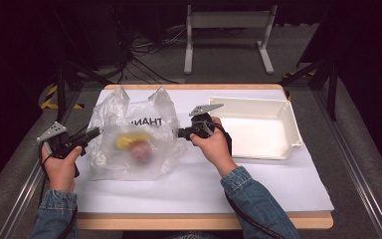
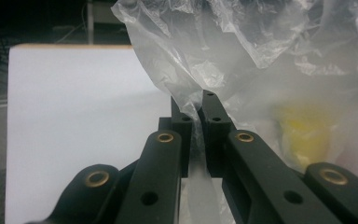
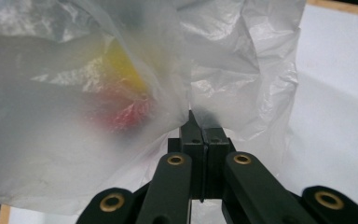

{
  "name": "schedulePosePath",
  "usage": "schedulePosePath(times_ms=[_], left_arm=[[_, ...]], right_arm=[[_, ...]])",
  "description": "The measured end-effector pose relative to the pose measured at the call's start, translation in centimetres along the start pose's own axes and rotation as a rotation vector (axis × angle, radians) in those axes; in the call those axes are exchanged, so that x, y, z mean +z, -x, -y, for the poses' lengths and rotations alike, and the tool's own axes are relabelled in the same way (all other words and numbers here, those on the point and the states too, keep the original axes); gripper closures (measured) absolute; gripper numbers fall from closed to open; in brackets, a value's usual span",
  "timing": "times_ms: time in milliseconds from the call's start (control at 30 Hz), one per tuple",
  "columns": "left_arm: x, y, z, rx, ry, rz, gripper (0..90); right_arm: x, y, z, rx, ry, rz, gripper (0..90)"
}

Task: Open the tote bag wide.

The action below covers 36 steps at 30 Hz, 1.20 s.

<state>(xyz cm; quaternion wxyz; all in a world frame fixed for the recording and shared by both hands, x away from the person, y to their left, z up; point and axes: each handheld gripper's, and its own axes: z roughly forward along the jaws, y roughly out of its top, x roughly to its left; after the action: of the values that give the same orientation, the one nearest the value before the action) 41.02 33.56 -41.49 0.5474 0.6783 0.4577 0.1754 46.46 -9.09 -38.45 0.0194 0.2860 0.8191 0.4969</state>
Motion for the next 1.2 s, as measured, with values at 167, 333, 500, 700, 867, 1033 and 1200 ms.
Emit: schedulePosePath(times_ms=[167,333,500,700,867,1033,1200], left_arm=[[0.3,-0.3,0.7,-0.007,-0.032,-0.009,85.8],[0.4,-0.6,1.1,-0.014,-0.049,-0.009,85.0],[0.3,-0.7,1.3,-0.015,-0.046,0.002,83.5],[-0.7,0.1,0.2,0.009,-0.01,0.006,63.9],[-2.3,0.9,-1.0,0.005,0.037,-0.054,27.2],[-4.1,1.8,-2.1,0.013,0.066,-0.084,18.2],[-4.6,4.8,-3.6,0.085,0.051,-0.004,18.5]], right_arm=[[0.6,-0.2,0.5,-0.004,-0.069,0.032,90.0],[1.1,-0.3,0.9,-0.001,-0.114,0.051,90.0],[1.0,-0.7,1.3,-0.016,-0.124,0.055,89.9],[-0.5,-1.3,1.2,-0.038,-0.068,0.051,79.7],[-1.7,-1.7,0.8,-0.056,-0.019,0.064,68.8],[-2.2,-1.7,0.7,-0.066,0.014,0.089,49.2],[-2.8,-1.6,0.8,-0.067,0.041,0.106,37.3]])
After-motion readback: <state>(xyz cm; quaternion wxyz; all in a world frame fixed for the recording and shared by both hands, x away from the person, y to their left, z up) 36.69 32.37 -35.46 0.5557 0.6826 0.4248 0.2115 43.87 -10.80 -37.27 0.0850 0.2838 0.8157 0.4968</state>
